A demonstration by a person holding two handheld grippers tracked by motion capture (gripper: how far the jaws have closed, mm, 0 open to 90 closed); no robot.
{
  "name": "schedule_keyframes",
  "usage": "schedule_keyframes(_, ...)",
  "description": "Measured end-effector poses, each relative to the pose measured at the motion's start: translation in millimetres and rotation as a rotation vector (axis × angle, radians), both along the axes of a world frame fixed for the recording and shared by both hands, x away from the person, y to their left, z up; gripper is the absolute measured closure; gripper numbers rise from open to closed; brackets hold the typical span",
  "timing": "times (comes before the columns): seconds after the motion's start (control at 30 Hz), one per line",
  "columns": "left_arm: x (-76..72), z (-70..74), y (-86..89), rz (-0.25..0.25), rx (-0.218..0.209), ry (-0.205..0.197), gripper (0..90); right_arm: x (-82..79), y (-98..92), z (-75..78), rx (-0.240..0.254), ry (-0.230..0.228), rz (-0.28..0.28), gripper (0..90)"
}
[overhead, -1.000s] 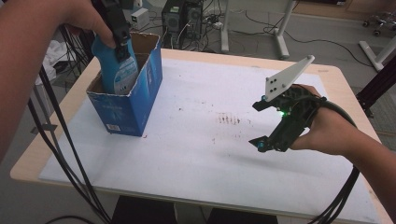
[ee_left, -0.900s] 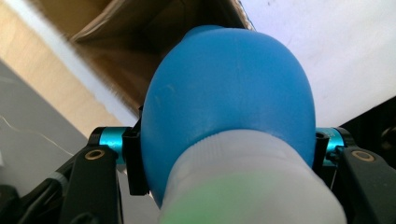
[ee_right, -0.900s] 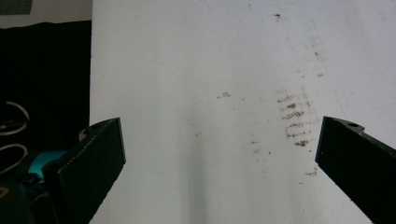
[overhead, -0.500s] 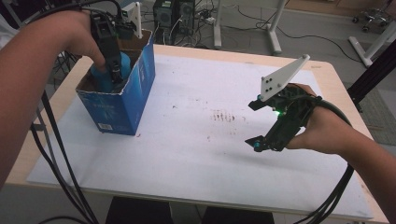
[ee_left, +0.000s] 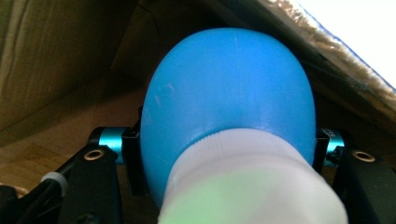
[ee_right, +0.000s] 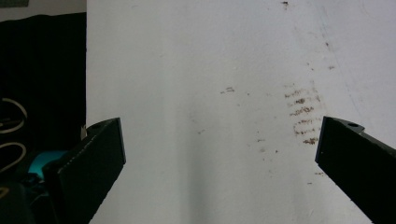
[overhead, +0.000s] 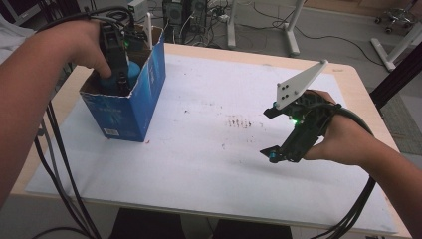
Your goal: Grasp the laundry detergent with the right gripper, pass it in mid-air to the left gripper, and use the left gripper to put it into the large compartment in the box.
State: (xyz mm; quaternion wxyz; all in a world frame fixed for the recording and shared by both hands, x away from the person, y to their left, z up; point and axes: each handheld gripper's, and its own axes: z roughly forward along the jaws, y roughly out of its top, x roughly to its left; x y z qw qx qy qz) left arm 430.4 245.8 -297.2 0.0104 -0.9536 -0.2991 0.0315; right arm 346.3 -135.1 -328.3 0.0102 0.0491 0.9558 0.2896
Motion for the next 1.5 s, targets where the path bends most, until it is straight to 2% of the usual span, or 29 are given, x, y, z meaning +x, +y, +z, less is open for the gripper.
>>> schedule_keyframes(0.1,1.5,1.9,1.5,0.047,-0.010,0.001,32.9,-0.2,0.8,-1.3,-0.001,0.002,0.004,0.9)
schedule_keyframes(0.23,0.4,7.2,0.8,0.044,-0.013,-0.007,27.8,-0.5,0.8,-1.0,-0.002,0.002,0.005,0.9)
schedule_keyframes(0.53,-6.0,38.6,-1.3,0.059,0.003,-0.042,23.9,-2.1,-1.2,1.1,0.006,-0.004,0.008,0.9)
schedule_keyframes(0.83,-16.1,73.4,-10.5,0.035,0.013,-0.079,18.9,0.1,-6.1,5.4,0.000,0.000,0.003,0.9)
schedule_keyframes(0.93,-20.6,86.4,-16.3,0.010,0.006,-0.090,18.4,1.5,-6.7,8.8,-0.009,0.001,0.008,0.9)
schedule_keyframes(1.17,-30.4,103.7,-37.6,-0.076,-0.017,-0.087,13.9,7.0,-8.4,16.4,-0.054,0.016,0.029,0.9)
schedule_keyframes(1.37,-36.0,105.7,-61.7,-0.183,-0.041,-0.070,10.5,16.6,-10.7,27.0,-0.121,0.026,0.033,0.9)
schedule_keyframes(1.5,-38.2,98.3,-78.1,-0.243,-0.053,-0.043,10.5,24.3,-14.4,30.2,-0.179,0.037,0.029,0.9)
